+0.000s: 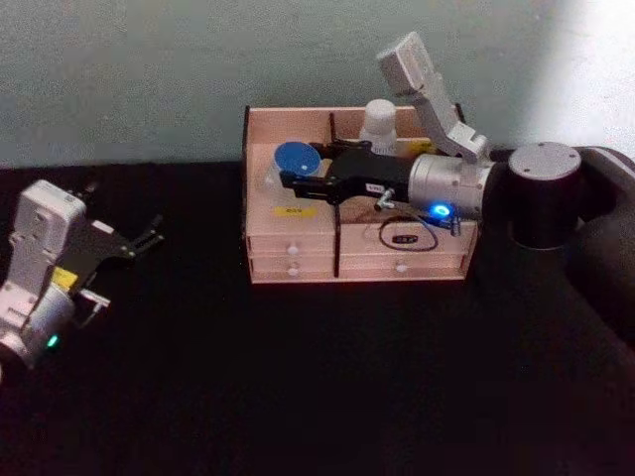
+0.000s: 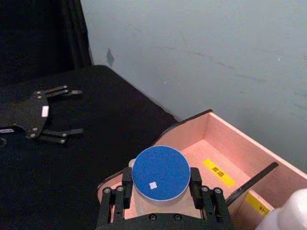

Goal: Pick up the facial cleanser and watermelon frost from the table and place them into the tiered storage box.

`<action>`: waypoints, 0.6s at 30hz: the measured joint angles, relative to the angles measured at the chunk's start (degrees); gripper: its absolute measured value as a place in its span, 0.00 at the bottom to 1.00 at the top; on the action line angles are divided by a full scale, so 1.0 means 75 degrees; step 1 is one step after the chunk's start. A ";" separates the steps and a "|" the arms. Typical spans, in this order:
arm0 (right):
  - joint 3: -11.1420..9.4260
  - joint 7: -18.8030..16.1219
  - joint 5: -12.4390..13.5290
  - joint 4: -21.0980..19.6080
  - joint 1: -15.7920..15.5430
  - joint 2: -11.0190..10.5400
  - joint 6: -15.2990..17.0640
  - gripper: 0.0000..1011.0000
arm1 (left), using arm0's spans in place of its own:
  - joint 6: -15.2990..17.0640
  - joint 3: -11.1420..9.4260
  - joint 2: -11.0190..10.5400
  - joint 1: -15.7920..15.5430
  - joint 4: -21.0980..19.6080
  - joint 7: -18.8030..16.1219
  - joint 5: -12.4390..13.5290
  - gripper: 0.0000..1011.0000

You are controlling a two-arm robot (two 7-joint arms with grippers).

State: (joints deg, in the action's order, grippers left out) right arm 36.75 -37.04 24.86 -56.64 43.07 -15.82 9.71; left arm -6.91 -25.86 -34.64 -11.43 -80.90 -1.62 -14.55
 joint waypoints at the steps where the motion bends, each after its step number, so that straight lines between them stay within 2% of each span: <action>1: 0.0000 0.0000 -0.0030 0.0118 0.0047 0.0061 -0.0002 0.70 | 0.0000 0.0000 0.0000 0.0000 0.0000 0.0000 0.0000 0.99; 18: -0.0169 0.0104 -0.0262 0.0821 0.0277 0.0430 0.0049 0.70 | 0.0000 0.0000 0.0000 0.0000 -0.0001 0.0000 0.0000 0.99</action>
State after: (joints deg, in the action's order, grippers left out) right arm 35.49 -36.25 22.90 -50.49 45.15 -12.59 10.08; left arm -6.91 -25.87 -34.65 -11.43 -80.90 -1.62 -14.55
